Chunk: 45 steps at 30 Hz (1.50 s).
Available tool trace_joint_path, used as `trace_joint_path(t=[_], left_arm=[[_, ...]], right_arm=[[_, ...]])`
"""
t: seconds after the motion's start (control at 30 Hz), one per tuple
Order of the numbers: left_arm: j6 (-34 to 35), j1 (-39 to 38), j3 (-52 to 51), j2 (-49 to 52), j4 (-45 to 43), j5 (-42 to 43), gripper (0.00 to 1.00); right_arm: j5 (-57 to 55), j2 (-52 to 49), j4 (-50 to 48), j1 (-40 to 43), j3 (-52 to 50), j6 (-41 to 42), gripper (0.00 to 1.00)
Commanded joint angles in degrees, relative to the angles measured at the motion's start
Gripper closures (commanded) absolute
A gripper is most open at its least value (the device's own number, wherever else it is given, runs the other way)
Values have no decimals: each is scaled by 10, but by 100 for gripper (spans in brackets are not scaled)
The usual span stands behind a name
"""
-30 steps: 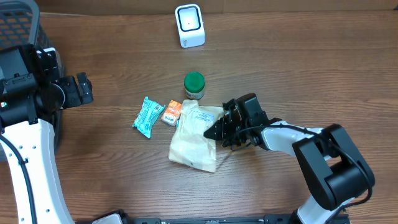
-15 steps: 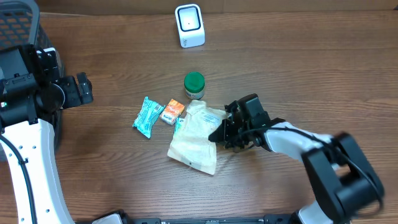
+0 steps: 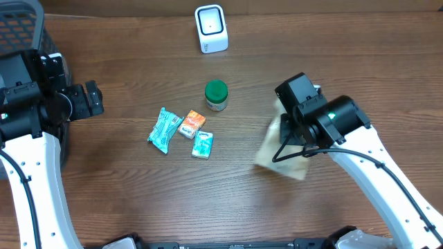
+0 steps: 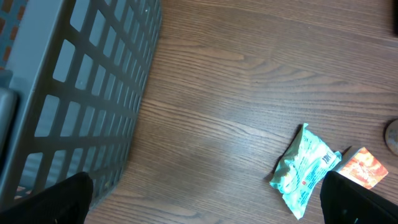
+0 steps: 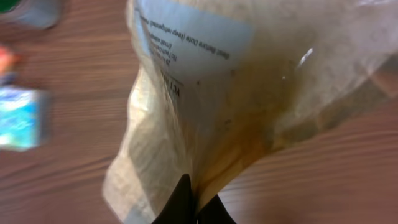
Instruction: Scan the item barcode
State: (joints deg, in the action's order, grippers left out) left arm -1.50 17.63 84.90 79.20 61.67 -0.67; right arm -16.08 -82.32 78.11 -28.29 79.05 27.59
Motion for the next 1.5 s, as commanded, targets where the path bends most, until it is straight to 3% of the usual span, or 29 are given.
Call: trace_joint_path(t=[0.0,0.23,0.47,0.7,0.93,1.0,1.1,1.47], left_arm=[[-7,-1,3,2,-2,5,0],[-7,-1,3,2,-2,5,1],[-7,-1,3,2,-2,5,1],[-7,-1,3,2,-2,5,0],[-7,-1,3,2,-2,5,0],[-7,-1,3,2,-2,5,0],[-7,-1,3,2,-2,5,0],[-7,-1,3,2,-2,5,0]], right_arm=[[-198,-56,27,-3,15,-16,96],[-337,-183,36,-7,15,-132,96],[-346,-256,4,-46,15,-146,96],[-254,-286,-39,-111,14,-207,96],[-135,-304,-37,-126,14,-203,96],[-83,-304,-35,-127,14,-201,90],[1,-302,-37,-130,15,-202,71],[120,-240,-55,-117,97,-206,57]])
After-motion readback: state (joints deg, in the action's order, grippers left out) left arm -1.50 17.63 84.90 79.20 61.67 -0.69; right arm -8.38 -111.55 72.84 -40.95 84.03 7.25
